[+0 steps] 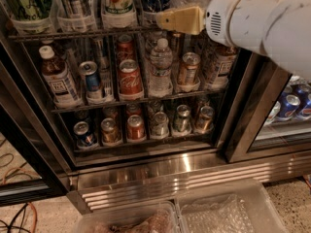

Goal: Pick water bottle from top shelf of fridge

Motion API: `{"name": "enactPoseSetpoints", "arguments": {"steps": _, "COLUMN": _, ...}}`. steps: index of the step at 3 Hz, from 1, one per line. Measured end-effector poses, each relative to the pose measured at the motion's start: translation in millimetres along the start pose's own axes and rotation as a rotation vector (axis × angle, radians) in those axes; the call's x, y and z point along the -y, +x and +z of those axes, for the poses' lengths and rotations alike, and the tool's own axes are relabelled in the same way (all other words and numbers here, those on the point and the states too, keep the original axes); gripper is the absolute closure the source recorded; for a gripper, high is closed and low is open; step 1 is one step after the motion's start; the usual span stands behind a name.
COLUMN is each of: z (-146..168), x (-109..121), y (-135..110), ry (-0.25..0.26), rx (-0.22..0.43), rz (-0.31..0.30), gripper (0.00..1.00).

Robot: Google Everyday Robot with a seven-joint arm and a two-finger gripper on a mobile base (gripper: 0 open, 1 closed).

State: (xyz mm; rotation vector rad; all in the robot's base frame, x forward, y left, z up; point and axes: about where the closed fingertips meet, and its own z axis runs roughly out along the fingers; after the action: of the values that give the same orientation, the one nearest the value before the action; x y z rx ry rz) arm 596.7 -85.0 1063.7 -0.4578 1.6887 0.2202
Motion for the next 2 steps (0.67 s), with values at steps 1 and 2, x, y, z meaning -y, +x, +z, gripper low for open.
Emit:
{"name": "enactPoseSetpoints", "arguments": {"steps": 1, "z": 3.5, "x": 6.3, "y": 1.8, "ry": 0.035, "rx": 0.057, "rz": 0.068, "gripper": 0.00}}
{"name": "enactPoseSetpoints", "arguments": {"steps": 2, "z": 4.9, "x": 10.9, "y": 7.5, "ry": 0.060, "rx": 0.104, "rz": 0.109, "gripper": 0.00}}
